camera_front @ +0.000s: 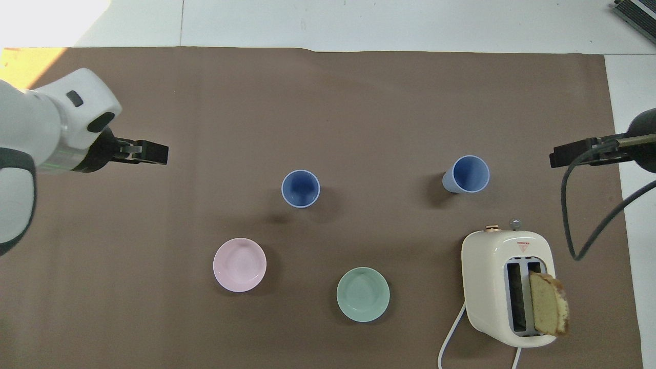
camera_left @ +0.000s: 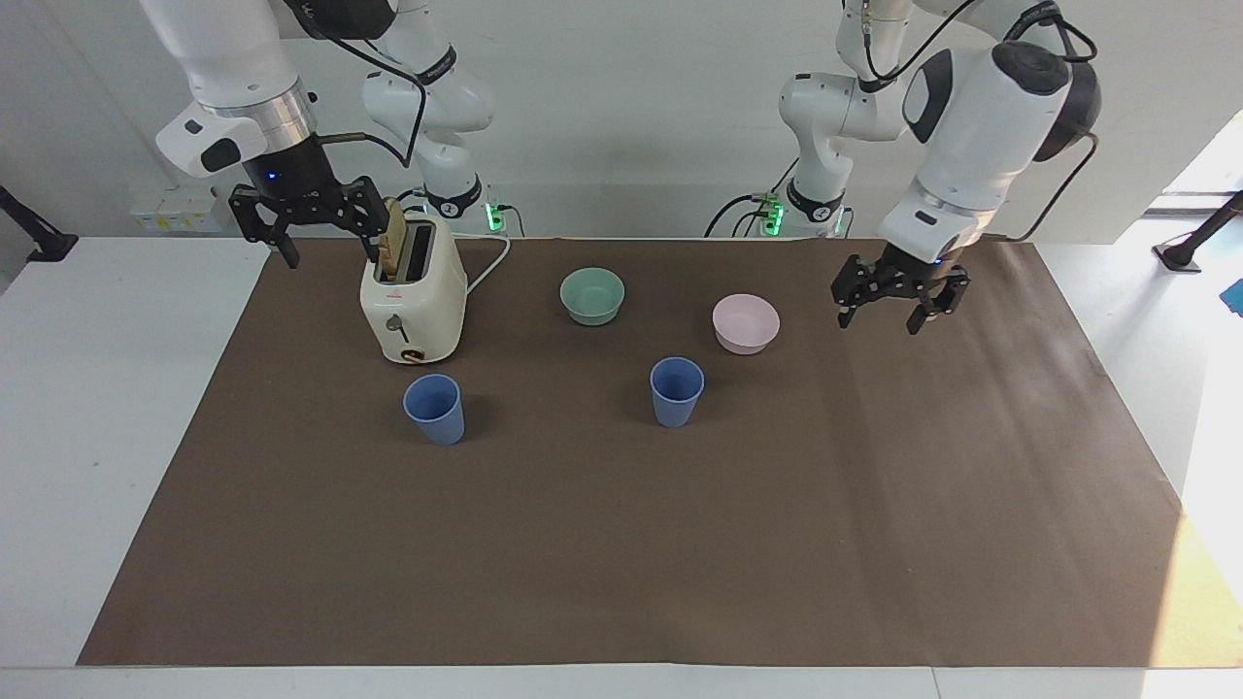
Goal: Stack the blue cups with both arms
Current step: 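Reach the right gripper to the other blue cup and grasp it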
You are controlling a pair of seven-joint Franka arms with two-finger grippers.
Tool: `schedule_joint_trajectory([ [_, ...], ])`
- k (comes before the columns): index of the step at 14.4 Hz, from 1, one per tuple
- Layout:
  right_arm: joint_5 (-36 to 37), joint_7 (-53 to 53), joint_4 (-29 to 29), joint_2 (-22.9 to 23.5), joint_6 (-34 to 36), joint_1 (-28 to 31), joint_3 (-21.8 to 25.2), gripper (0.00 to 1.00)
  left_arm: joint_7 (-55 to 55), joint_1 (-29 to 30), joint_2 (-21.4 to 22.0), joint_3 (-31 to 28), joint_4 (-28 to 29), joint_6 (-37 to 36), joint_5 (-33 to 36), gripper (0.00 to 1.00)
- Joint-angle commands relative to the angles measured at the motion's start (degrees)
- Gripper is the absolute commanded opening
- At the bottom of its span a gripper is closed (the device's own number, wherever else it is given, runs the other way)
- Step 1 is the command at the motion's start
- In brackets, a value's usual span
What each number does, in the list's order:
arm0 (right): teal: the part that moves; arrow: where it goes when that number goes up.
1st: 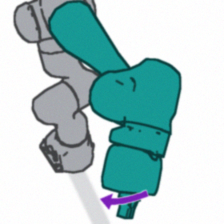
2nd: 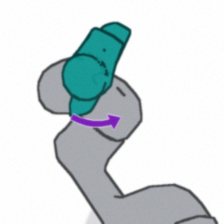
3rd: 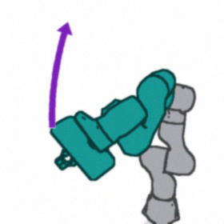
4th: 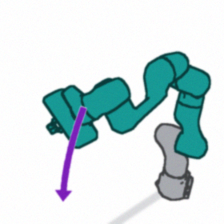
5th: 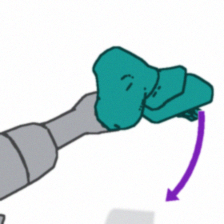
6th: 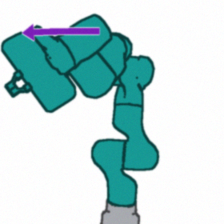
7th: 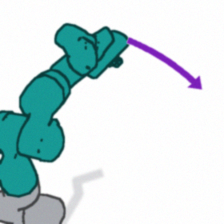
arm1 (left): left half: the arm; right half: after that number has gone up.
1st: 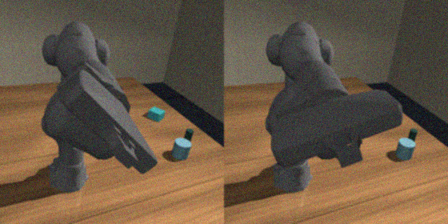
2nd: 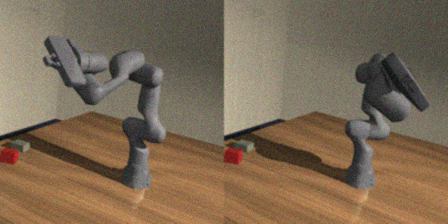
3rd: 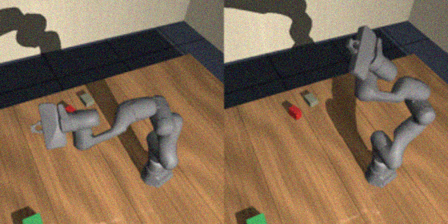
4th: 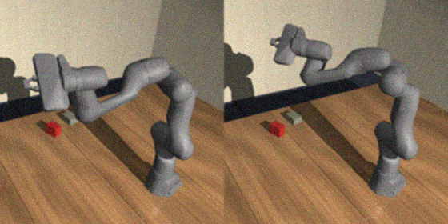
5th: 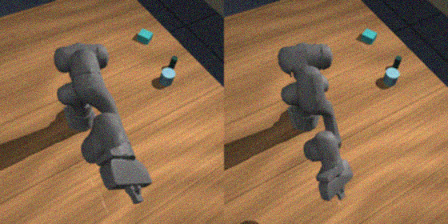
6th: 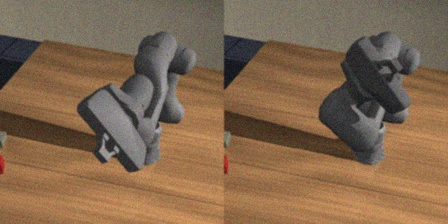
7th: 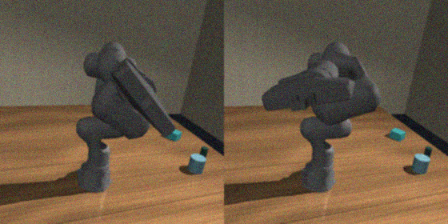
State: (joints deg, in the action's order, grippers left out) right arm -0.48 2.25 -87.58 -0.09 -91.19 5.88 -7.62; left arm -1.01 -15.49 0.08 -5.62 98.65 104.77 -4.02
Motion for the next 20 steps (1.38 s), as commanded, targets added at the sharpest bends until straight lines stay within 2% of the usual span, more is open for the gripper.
schedule_joint_trajectory([
  [1,-1.28,1.44,-4.33,-1.66,-1.44,1.85,-0.37,1.00,5.82,6.68,-1.48,0.70,-6.09,-7.11,0.42,1.00],
  [3,-1.28,1.52,-8.72,-1.58,-4.77,1.68,-0.37,1.00,11.36,9.60,-1.48,0.70,-8.55,-10.98,0.51,1.00],
  [6,-1.28,1.61,-15.49,-0.53,-11.53,1.15,-0.37,1.00,12.17,11.27,-1.57,0.61,-10.67,-13.98,0.42,1.00],
  [8,-1.28,1.52,-18.40,2.10,-15.49,0.80,-0.46,1.00,12.17,11.63,-2.01,0.61,-11.98,-15.12,1.73,1.00],
  [10,-1.19,1.00,-19.99,5.52,-19.62,0.71,-0.46,1.00,12.52,12.33,-3.24,0.61,-13.83,-17.31,2.70,1.00],
  [12,-1.19,1.00,-22.62,6.94,-24.89,-0.34,-0.46,1.00,12.53,12.24,-2.98,0.70,-13.75,-17.41,2.88,1.00],
  [15,-1.19,0.73,-24.30,9.14,-28.94,-1.05,-0.46,1.00,12.53,11.72,-2.36,0.78,-13.05,-17.41,2.53,1.00],
  [20,-1.10,1.52,-24.48,12.31,-31.50,-1.14,-0.46,1.00,12.09,11.71,-2.27,0.70,-12.78,-17.33,2.35,1.00],
])
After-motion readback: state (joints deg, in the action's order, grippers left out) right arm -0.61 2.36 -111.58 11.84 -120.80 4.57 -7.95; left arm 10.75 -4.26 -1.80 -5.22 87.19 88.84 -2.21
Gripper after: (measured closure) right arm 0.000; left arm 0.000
